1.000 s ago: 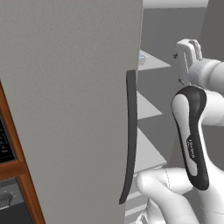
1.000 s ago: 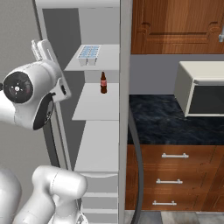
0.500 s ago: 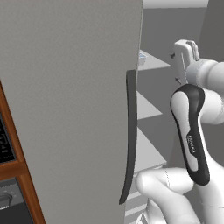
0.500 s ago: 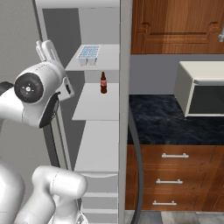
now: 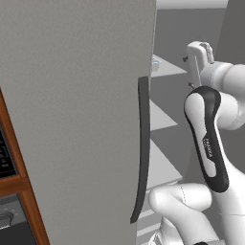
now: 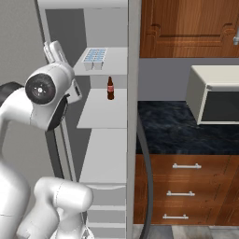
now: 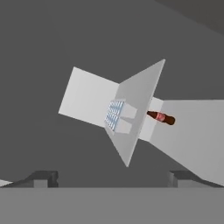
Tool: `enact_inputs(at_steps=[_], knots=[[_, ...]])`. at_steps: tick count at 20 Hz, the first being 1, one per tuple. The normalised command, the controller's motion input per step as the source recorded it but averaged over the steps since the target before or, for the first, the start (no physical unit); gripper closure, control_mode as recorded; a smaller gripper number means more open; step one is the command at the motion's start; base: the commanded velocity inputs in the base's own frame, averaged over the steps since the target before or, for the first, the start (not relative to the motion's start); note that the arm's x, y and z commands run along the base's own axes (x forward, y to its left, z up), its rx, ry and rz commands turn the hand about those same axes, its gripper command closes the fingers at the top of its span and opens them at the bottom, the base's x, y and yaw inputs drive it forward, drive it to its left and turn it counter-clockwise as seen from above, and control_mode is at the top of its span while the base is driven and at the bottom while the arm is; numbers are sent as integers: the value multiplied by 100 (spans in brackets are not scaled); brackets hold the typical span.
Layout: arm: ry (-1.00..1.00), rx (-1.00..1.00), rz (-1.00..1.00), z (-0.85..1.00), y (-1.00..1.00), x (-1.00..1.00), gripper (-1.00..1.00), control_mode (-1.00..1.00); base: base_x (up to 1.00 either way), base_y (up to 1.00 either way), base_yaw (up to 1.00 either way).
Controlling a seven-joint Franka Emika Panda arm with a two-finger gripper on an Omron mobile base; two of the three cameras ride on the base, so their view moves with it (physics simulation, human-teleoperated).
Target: Open the freezer door, pick up the ice cube tray from the freezer, and place it on the dining counter.
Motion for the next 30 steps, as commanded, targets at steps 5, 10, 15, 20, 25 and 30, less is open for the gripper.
enact_inputs(at_steps=[5, 10, 15, 20, 25, 30], knots=[[0, 0, 3, 0, 0, 16, -100, -100, 0, 0, 0], [0, 0, 1, 0, -3, 22, -100, -100, 0, 0, 0], [2, 7, 0, 0, 0, 23, -100, -100, 0, 0, 0], [3, 11, 0, 0, 0, 27, -100, -100, 0, 0, 0], [0, 5, 0, -2, -1, 34, -100, -100, 0, 0, 0], [0, 2, 0, -24, -11, 35, -100, -100, 0, 0, 0]])
